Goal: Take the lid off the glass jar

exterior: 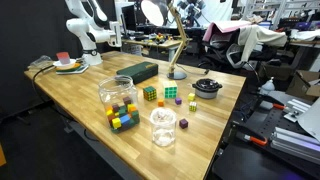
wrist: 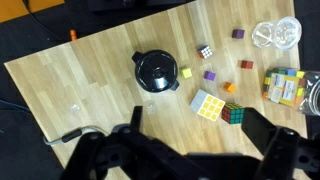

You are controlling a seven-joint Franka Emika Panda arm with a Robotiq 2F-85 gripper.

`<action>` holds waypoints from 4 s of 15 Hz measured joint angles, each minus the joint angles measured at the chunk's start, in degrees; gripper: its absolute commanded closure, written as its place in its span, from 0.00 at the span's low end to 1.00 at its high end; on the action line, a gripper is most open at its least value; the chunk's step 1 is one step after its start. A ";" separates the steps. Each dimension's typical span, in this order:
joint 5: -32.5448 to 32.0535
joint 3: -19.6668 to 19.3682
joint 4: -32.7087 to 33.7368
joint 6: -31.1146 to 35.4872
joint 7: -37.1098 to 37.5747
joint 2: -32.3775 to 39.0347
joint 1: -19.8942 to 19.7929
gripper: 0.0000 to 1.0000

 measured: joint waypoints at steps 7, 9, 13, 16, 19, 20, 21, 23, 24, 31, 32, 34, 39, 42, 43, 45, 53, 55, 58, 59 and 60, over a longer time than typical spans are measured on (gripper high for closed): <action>-0.07 4.09 -1.06 0.07 0.07 0.00 0.15 0.00; -0.07 4.76 -1.19 0.08 0.29 0.01 0.14 0.00; -0.07 4.47 -1.19 0.08 0.23 0.01 -0.25 0.00; -0.06 4.51 -1.19 0.08 0.23 0.02 -0.25 0.00; 0.23 5.36 -1.19 0.08 -0.32 0.56 0.27 0.00; 0.45 6.11 -1.26 0.07 -0.59 1.05 0.77 0.00; 0.73 6.96 -1.42 0.04 -0.89 1.67 1.44 0.00; 0.80 8.81 -1.94 0.01 -1.35 3.14 2.88 0.00; 0.74 9.73 -2.11 0.01 -1.36 3.94 3.44 0.00; -0.17 13.11 -2.29 -1.18 -3.73 5.14 5.13 0.00; -0.18 13.03 -2.29 -1.21 -3.91 5.13 5.07 0.00; -0.18 13.03 -2.29 -1.22 -3.98 5.14 5.04 0.00; -0.16 13.62 -2.68 -0.58 -3.56 5.57 5.28 0.00; -0.06 16.52 -4.65 1.46 -1.58 7.18 7.14 0.00; 0.00 17.79 -5.29 2.10 -0.81 8.08 8.18 0.00; 0.42 20.51 -6.06 3.35 0.28 10.28 10.56 0.00; 2.12 25.09 -4.66 4.68 -0.46 12.58 14.77 0.00; 2.12 25.03 -4.66 4.68 -0.65 12.58 14.69 0.00; 2.12 25.17 -4.69 4.68 -0.64 12.65 14.75 0.00; 2.12 25.43 -4.88 5.00 -0.60 12.71 14.92 0.00; 2.12 25.92 -5.29 5.63 -0.39 12.77 15.24 0.00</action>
